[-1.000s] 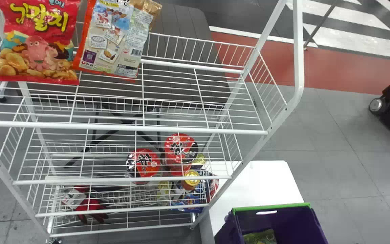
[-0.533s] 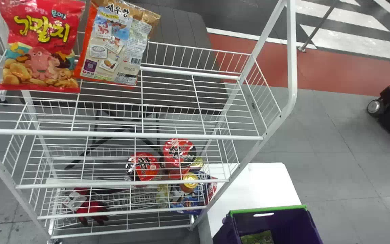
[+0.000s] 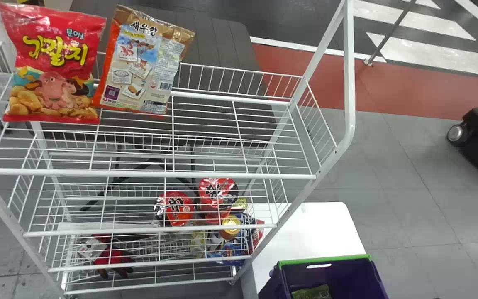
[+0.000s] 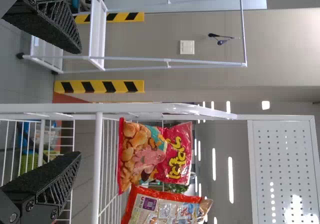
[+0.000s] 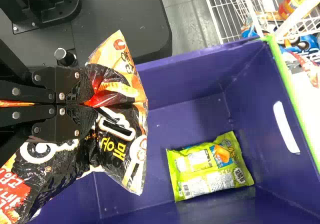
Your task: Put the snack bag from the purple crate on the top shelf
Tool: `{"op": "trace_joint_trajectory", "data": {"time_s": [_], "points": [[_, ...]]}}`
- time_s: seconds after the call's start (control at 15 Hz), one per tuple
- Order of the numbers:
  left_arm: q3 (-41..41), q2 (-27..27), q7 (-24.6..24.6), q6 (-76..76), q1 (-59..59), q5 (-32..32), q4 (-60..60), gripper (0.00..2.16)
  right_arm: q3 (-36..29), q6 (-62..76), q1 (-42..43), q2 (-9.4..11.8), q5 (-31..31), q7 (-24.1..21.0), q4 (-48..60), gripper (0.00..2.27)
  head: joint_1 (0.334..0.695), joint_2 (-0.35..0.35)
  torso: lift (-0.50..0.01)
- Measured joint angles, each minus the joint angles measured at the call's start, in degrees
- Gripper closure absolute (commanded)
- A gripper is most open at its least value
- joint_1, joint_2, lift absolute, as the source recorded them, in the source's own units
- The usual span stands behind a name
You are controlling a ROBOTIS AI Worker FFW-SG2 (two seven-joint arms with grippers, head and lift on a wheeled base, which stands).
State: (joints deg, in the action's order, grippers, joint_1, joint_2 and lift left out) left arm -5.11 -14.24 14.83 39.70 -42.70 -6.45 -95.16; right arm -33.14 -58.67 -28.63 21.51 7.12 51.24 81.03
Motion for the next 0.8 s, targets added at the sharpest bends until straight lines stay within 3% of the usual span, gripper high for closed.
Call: {"op": "trace_joint_trajectory", "data": {"time_s": [0.8], "points": [[-0.7,0.0,0.1,0.5,0.0,0.4,0.1,0.09,0.8,1.1,0.0,-0.9,-0.1,-0.4,0.1,2.13,0.695,-0.350,0.010]]}}
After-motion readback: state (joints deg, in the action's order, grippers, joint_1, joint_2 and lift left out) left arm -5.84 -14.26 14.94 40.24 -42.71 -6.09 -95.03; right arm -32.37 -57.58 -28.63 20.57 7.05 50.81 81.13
